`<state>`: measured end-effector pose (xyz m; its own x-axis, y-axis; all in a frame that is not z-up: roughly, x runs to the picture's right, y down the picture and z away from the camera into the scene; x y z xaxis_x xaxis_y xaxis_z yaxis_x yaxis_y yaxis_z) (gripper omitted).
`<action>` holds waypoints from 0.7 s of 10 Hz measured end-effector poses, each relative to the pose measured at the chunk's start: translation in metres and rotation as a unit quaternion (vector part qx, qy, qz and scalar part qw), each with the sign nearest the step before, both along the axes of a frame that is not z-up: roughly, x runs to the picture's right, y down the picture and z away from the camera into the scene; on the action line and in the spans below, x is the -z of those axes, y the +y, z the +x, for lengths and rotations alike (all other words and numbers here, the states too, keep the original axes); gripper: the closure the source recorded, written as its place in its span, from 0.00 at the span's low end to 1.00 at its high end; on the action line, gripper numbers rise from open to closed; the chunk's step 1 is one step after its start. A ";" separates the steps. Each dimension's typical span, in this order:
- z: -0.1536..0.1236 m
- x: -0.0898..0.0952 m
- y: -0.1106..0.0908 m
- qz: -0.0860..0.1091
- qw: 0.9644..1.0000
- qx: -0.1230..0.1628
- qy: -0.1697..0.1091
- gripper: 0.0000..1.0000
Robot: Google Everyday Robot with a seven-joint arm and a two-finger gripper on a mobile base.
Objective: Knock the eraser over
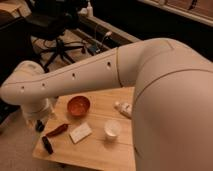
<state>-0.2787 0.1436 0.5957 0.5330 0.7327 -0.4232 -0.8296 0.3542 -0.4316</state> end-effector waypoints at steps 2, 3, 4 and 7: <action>-0.035 0.030 0.034 -0.006 0.998 0.044 -0.044 0.35; -0.048 0.041 0.051 -0.015 0.996 0.060 -0.062 0.35; -0.059 0.049 0.067 -0.029 0.994 0.071 -0.076 0.35; -0.093 0.053 0.110 -0.086 0.986 0.083 -0.116 0.36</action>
